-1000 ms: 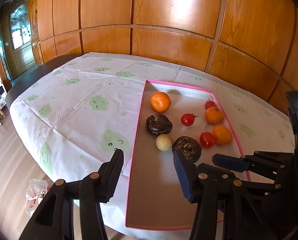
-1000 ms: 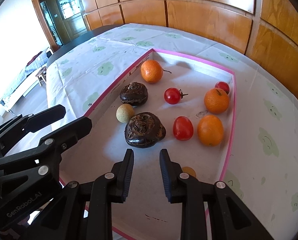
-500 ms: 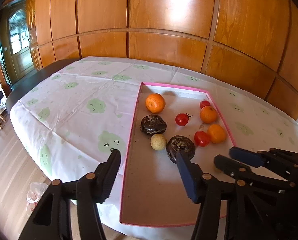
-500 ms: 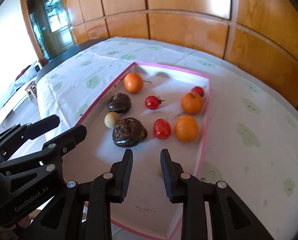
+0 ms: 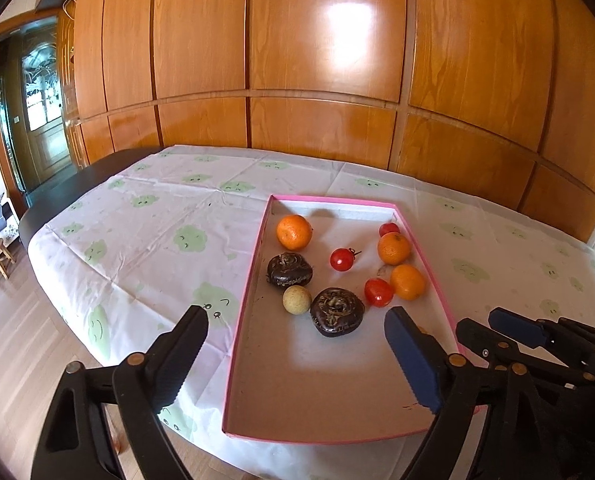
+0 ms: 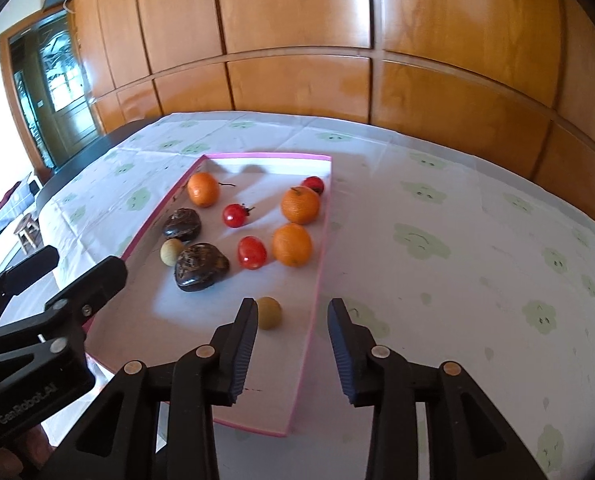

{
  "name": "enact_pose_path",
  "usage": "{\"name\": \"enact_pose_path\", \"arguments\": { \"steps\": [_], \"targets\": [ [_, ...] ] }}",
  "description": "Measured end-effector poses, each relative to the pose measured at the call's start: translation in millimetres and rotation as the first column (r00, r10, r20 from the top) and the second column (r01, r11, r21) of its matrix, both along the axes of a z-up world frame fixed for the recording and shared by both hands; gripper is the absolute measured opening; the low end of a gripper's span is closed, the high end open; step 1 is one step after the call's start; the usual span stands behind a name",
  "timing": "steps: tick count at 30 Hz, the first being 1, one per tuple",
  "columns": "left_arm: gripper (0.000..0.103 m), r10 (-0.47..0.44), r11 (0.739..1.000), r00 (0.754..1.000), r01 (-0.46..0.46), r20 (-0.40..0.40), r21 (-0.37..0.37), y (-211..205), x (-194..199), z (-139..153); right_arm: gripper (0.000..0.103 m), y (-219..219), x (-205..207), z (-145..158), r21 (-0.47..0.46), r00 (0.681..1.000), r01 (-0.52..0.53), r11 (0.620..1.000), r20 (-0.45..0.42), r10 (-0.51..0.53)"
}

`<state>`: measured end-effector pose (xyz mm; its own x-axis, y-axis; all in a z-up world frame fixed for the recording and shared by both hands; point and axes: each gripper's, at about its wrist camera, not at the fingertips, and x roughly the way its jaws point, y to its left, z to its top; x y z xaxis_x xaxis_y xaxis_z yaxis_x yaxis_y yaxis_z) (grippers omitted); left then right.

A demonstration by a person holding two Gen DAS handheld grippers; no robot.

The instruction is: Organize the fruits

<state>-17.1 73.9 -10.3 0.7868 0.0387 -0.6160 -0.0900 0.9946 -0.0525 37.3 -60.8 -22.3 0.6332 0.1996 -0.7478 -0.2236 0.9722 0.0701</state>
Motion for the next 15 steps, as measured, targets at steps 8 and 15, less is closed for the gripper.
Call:
{"name": "enact_pose_path", "arguments": {
  "steps": [8,15],
  "targets": [
    [0.102,0.018,1.000,1.000,-0.018,0.009,0.004,0.2,-2.7,2.3,0.037,-6.8,-4.6,0.5,-0.003,1.000,0.012,1.000,0.006,-0.012],
    [0.103,0.029,0.999,1.000,-0.029,0.009,0.029,-1.6,-2.5,2.6,0.037,-4.0,-6.8,1.9,-0.009,1.000,0.005,1.000,0.017,-0.005]
  ]
}}
